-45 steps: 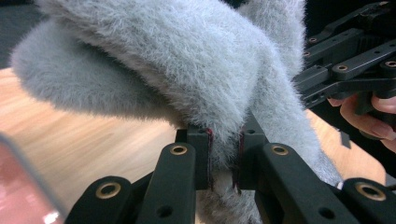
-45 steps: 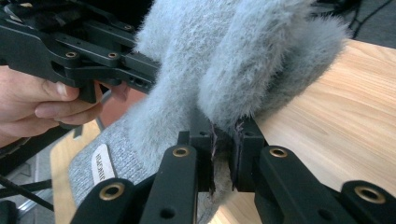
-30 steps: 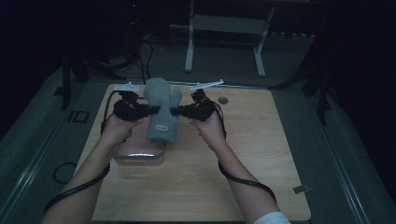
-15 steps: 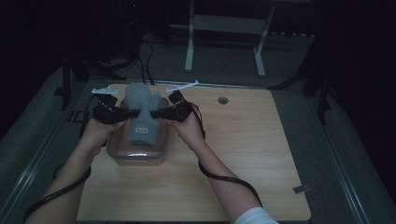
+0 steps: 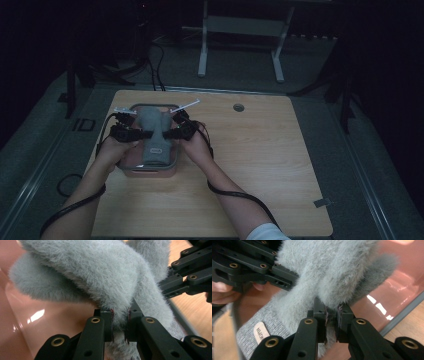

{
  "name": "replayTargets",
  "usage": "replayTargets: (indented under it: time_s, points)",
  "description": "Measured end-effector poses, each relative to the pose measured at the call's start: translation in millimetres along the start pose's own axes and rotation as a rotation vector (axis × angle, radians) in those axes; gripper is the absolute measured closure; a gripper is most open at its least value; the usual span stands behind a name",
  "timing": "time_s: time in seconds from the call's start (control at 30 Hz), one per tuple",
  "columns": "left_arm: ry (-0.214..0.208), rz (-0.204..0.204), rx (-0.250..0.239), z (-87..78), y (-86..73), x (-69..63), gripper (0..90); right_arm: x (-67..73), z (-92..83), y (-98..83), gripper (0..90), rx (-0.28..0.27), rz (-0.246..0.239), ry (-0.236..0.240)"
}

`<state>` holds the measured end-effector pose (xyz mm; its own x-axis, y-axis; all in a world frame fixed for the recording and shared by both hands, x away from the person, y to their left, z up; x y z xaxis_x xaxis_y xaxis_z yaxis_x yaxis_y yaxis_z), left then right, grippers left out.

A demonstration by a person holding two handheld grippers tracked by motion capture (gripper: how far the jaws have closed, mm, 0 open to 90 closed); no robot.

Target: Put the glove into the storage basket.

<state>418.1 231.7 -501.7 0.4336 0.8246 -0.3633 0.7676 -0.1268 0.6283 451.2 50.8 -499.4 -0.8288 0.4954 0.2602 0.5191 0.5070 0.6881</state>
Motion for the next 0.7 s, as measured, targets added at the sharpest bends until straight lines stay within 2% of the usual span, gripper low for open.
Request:
replayTargets:
  time_s: [0.23, 0.47, 0.53, 0.6, 0.7]
  points:
    - [0.094, 0.023, 0.069, 12.6, -1.3, -2.4, 80.7, -0.9, 14.9, -4.3, 81.5, 0.064, -0.013, -0.057]
    - [0.114, 0.021, 0.109, 21.4, -1.2, 0.6, 79.2, 1.0, 23.0, -3.2, 80.2, 0.126, -0.039, -0.118]
    - [0.115, 0.006, 0.132, 24.2, -2.6, 2.3, 76.6, 0.9, 25.8, -2.9, 78.6, 0.150, -0.040, -0.127]
    - [0.152, 0.004, 0.153, 26.2, -3.2, 2.8, 70.2, 1.7, 28.9, -2.4, 76.1, 0.179, -0.051, -0.133]
    - [0.183, 0.013, 0.160, 27.5, -2.6, 2.2, 61.5, 4.3, 30.4, 0.1, 70.9, 0.199, -0.064, -0.159]
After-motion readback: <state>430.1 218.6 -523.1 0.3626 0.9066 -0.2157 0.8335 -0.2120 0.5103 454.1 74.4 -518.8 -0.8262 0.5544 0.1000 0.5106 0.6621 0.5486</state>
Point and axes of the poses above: each handheld gripper's, and its own axes: z roughly forward along the jaws, y roughly out of its top, x roughly to its left, the point moved 3 cm from there along z, roughly forward along the jaws, and after that the axes turned 5 degrees about -z, right-handed, at the moved point
